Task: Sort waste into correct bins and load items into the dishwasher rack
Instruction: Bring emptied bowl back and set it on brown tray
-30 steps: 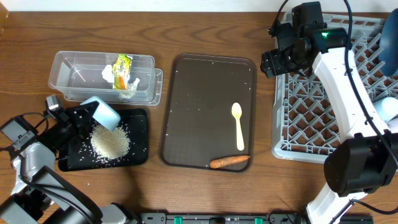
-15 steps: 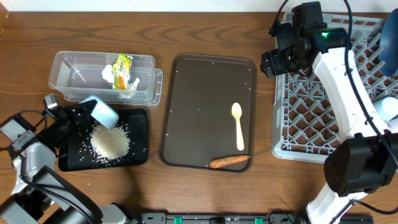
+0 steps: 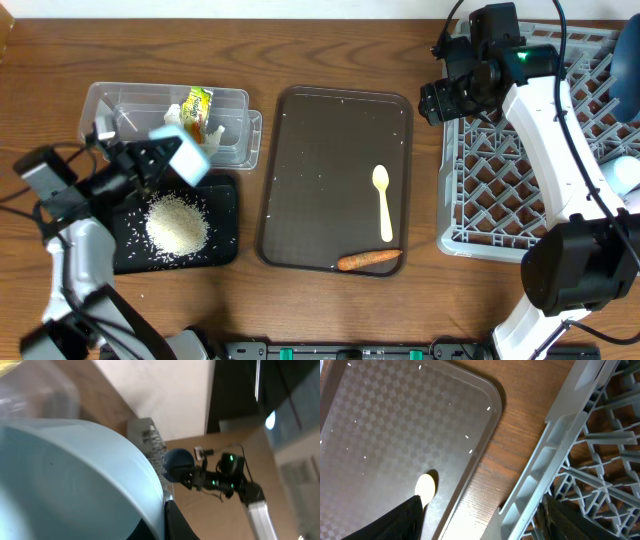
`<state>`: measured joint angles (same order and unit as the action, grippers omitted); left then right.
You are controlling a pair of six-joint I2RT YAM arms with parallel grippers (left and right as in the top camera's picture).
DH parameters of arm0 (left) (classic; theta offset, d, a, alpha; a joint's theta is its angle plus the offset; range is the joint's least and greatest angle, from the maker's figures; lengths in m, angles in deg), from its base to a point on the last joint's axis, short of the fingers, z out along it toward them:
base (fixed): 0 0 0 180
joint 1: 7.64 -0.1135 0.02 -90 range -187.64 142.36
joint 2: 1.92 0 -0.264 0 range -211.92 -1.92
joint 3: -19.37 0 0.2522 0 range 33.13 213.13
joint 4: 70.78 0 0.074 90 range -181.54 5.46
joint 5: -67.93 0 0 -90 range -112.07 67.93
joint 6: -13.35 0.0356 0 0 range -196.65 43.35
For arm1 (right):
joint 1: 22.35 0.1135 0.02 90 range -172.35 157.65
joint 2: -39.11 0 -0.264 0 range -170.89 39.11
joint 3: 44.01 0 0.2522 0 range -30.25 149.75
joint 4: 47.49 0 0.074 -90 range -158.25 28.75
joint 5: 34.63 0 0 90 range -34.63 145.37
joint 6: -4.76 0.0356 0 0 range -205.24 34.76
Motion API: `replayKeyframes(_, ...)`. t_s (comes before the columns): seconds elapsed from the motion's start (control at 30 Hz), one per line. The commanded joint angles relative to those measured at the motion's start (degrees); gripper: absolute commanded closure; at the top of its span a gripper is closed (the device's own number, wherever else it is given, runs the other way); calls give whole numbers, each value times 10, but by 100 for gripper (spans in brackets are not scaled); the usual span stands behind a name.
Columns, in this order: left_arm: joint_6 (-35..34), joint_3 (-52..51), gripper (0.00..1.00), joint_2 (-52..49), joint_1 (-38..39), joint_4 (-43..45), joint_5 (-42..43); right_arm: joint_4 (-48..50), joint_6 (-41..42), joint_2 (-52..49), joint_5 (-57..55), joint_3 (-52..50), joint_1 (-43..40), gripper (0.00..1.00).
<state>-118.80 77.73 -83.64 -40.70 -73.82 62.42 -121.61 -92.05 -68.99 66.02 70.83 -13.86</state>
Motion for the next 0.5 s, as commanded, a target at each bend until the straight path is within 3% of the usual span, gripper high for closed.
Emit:
replayKeyframes(0.0,-81,11,94,50,52,60,-44,1,5,-3,0,-2,0,27)
replayKeyframes(0.17,-99,15,94,77,148,125,-144,2,5,-3,0,-2,0,27)
replayKeyframes(0.47,4,16,94,56,247,71,-289,0,5,-3,0,-2,0,27)
